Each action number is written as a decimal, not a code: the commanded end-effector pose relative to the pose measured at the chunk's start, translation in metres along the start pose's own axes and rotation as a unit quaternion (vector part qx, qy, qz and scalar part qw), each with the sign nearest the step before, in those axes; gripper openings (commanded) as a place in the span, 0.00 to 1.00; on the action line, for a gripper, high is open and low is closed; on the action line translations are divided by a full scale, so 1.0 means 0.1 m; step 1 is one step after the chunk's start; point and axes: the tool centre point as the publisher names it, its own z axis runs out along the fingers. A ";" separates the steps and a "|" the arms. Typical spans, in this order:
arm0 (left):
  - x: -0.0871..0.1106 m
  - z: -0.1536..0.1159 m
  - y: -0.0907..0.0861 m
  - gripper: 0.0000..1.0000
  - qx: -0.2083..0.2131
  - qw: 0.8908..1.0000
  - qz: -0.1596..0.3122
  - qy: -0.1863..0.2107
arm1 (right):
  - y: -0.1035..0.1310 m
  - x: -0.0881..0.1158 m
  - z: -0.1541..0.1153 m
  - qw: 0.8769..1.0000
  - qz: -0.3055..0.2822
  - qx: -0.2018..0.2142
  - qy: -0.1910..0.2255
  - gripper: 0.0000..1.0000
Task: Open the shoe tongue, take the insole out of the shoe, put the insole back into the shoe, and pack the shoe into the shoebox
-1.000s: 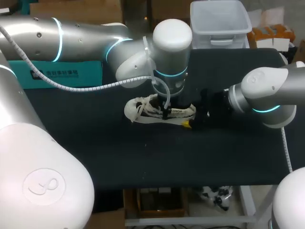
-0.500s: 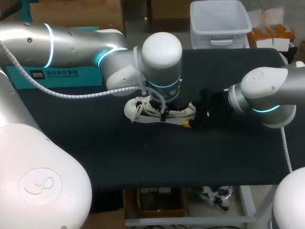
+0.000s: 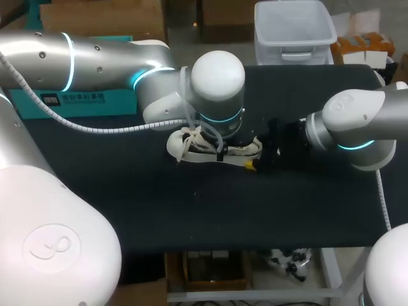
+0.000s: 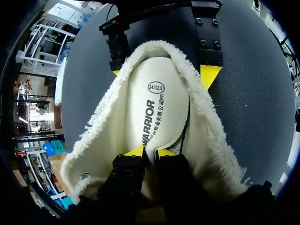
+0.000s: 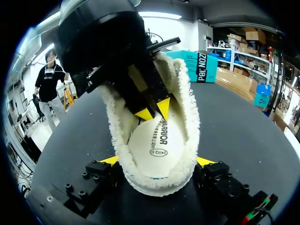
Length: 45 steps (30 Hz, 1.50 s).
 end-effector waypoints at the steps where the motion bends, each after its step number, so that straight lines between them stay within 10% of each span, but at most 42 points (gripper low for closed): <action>1: -0.14 1.36 -0.02 0.00 0.007 1.000 -0.002 -0.004 | -0.07 0.04 0.07 1.000 -0.002 -0.001 0.002 0.00; 19: -0.26 -0.07 -0.15 0.00 0.074 0.997 0.006 0.032 | -0.07 0.04 0.07 1.000 -0.002 -0.001 0.002 0.00; 45: -0.04 -0.86 -0.09 0.00 0.197 0.964 0.037 0.173 | -0.07 0.04 0.07 1.000 -0.002 -0.001 0.002 0.00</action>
